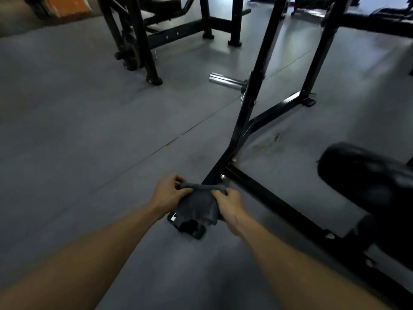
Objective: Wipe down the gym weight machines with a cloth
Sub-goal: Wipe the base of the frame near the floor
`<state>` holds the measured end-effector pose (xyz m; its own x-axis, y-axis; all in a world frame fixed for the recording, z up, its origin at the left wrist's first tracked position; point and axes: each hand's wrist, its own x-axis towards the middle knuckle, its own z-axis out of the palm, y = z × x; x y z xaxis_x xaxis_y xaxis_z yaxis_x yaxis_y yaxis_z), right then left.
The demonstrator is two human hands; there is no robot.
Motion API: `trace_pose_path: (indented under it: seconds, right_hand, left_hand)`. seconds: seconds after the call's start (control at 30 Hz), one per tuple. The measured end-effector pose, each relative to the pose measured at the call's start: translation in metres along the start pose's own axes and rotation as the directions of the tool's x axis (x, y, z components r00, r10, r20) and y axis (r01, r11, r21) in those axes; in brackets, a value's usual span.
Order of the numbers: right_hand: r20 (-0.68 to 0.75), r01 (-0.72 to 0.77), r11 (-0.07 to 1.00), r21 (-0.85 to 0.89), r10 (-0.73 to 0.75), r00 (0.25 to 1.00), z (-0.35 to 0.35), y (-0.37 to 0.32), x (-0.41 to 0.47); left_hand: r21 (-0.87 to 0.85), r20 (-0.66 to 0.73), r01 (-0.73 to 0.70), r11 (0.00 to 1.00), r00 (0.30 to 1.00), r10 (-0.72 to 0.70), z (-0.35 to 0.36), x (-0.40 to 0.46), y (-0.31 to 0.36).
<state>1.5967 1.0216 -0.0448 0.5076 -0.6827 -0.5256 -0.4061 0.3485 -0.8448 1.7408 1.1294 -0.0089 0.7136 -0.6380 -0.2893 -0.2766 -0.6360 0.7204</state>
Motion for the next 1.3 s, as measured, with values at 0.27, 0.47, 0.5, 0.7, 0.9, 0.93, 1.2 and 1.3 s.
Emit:
trace_pose_path:
  seconds: [0.27, 0.47, 0.5, 0.7, 0.9, 0.93, 1.2, 1.3]
  right_hand:
    - [0.219, -0.276, 0.858, 0.434, 0.197, 0.956, 0.020, 0.108, 0.092]
    - [0.087, -0.218, 0.865, 0.451, 0.200, 0.976, -0.029, 0.129, 0.125]
    - [0.035, -0.199, 0.871, 0.448, 0.206, 0.978, -0.039, 0.128, 0.129]
    - [-0.369, 0.313, 0.946, -0.083, -0.321, 0.872, -0.081, 0.081, 0.165]
    - [0.049, 0.132, 0.181, -0.975, -0.402, 0.914, -0.058, 0.101, 0.245]
    - [0.034, 0.124, 0.169, -0.978, -0.457, 0.889, -0.053, 0.104, 0.252]
    - [-0.138, -0.058, 0.158, -0.986, -0.564, 0.814, -0.020, 0.121, 0.288]
    - [-0.111, -0.071, 0.089, -0.993, -0.620, 0.777, -0.042, 0.145, 0.269]
  left_hand:
    - [0.071, 0.087, -0.033, 0.997, 0.996, 0.027, 0.081, 0.086, -0.092]
    - [-0.013, 0.140, -0.120, 0.993, 0.983, 0.120, 0.125, 0.133, -0.079]
    - [0.035, 0.150, -0.158, 0.987, 0.977, 0.152, 0.131, 0.139, -0.074]
    - [0.265, 0.186, -0.512, 0.817, 0.859, 0.478, 0.165, 0.189, -0.063]
    - [0.625, 0.364, -0.656, 0.423, 0.725, 0.585, 0.210, 0.248, -0.090]
    - [0.663, 0.388, -0.659, 0.355, 0.708, 0.590, 0.214, 0.252, -0.092]
    - [0.698, 0.363, -0.650, 0.300, 0.683, 0.634, 0.221, 0.254, -0.100]
    - [0.687, 0.379, -0.662, 0.299, 0.678, 0.630, 0.221, 0.254, -0.100]
